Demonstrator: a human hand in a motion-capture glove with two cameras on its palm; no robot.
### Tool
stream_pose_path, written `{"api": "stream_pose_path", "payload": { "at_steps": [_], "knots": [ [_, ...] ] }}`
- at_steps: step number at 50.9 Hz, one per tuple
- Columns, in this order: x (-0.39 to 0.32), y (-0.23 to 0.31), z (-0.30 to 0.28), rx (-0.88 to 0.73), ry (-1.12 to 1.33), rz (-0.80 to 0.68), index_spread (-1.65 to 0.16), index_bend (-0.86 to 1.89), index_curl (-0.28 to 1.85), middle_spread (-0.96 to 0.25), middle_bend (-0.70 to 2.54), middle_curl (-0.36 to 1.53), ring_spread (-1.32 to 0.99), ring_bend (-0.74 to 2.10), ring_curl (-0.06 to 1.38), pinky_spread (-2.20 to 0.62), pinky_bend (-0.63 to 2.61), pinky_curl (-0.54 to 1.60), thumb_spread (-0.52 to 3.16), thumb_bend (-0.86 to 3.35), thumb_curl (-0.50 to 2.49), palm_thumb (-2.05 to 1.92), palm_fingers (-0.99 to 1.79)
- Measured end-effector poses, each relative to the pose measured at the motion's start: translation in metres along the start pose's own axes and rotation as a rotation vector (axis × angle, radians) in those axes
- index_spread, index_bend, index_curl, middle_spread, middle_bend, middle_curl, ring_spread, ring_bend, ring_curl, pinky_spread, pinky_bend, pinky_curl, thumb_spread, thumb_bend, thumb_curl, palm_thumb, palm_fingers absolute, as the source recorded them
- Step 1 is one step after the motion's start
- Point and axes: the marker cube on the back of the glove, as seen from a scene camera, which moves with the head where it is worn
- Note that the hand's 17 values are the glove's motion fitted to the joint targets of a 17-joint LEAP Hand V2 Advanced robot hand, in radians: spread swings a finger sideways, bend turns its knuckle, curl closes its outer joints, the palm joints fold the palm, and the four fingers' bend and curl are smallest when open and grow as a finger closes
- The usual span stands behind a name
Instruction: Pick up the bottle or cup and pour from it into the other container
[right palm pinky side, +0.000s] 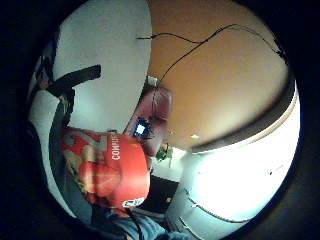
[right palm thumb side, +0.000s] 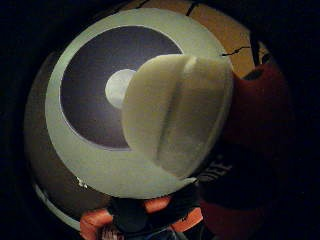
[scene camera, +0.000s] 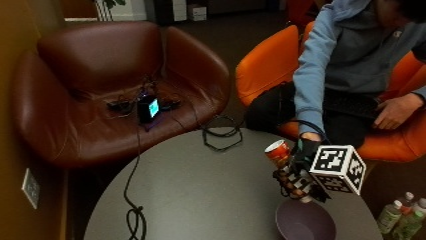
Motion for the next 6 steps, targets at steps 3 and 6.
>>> {"api": "stream_pose_path", "payload": {
  "at_steps": [3, 6],
  "knots": [
    [-0.0009, 0.0011, -0.0017, 0.002, -0.001, -0.003, -0.28, 0.17, 0.53, -0.14, 0.51, 0.53, -0.24, 0.55, 0.48, -0.32, 0.35, 0.41, -0.12, -0.03, 0.69, 1.08, 1.26],
    [-0.0019, 0.0024, -0.0024, 0.003, -0.003, -0.009, -0.28, 0.17, 0.53, -0.14, 0.51, 0.53, -0.24, 0.54, 0.48, -0.32, 0.35, 0.41, -0.11, -0.03, 0.69, 1.08, 1.26]
  ]
}}
